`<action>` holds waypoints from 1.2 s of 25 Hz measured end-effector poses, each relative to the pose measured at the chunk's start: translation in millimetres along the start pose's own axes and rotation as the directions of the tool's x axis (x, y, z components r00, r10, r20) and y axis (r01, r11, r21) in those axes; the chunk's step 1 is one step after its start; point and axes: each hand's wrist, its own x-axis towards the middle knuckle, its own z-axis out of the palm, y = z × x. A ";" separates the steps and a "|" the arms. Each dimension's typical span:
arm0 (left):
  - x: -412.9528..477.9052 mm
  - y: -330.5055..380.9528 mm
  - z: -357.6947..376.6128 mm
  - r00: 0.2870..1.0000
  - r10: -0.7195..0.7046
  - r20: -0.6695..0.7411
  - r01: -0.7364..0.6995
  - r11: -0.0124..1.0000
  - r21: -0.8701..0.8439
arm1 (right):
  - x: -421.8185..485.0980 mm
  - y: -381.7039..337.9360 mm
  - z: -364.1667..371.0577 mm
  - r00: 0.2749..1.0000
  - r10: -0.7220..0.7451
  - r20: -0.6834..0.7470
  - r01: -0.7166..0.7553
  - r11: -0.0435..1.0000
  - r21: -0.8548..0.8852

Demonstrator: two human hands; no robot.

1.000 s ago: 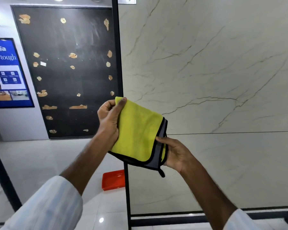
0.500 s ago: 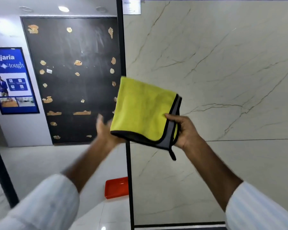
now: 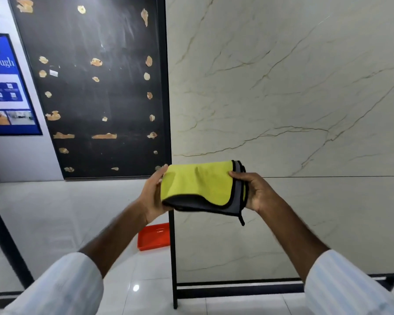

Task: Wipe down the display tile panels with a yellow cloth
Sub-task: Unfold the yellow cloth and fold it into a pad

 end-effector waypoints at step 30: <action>-16.2 121.9 123.5 0.479 0.581 0.658 -0.861 0.165 0.481 | -43.1 -91.0 26.2 0.748 -0.100 0.656 0.517 0.707 -0.482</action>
